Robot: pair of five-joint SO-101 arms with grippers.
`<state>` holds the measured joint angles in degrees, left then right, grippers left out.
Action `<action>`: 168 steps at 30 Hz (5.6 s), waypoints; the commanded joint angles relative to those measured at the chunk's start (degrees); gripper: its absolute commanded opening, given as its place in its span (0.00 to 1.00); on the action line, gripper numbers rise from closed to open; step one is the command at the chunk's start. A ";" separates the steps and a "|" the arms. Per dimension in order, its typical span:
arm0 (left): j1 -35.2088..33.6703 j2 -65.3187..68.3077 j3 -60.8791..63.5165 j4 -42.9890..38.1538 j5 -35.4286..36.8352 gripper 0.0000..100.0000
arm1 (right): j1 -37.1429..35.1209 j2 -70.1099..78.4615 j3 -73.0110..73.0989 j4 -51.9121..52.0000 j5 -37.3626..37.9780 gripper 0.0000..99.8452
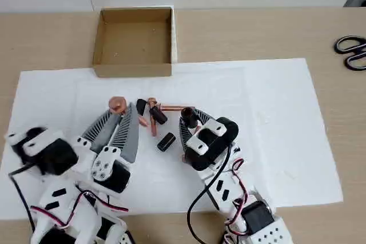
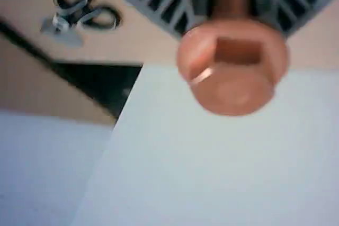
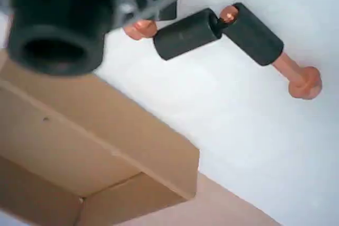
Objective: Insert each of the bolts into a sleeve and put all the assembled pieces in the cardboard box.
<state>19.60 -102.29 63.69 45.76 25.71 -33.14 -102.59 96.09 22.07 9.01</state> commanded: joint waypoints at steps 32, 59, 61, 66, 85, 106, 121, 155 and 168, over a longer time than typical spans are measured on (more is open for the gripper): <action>4.13 0.35 14.29 -20.57 2.02 0.01 | -4.26 -0.48 0.26 -5.85 0.35 0.00; 8.35 0.44 13.32 -19.96 -8.62 0.01 | -6.11 -0.92 0.26 -5.85 0.44 0.00; 8.35 0.44 13.23 -18.11 -8.62 0.01 | -5.67 -0.75 0.26 -5.76 0.44 0.00; 8.44 0.35 13.23 -15.47 -8.62 0.01 | -5.49 -1.01 0.26 -1.36 0.35 0.00; 8.44 0.35 19.38 -23.47 -13.36 0.01 | -5.58 -1.01 -0.18 -1.36 0.35 0.00; 9.67 0.26 19.74 -12.48 -13.36 0.01 | -5.58 -1.01 -5.45 -1.45 0.44 0.00; 9.67 0.35 14.55 -10.90 -13.36 0.01 | -5.58 -1.01 -5.19 -12.70 8.88 0.00; 5.63 13.63 0.92 -6.33 -15.30 0.21 | -5.58 -1.01 -3.16 -16.40 8.88 0.00; 4.31 13.89 -10.59 -6.51 -15.30 0.21 | -5.58 -0.92 -3.08 -12.97 8.88 0.00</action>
<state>24.09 -89.01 57.10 40.57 10.59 -39.03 -102.51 95.03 9.05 17.54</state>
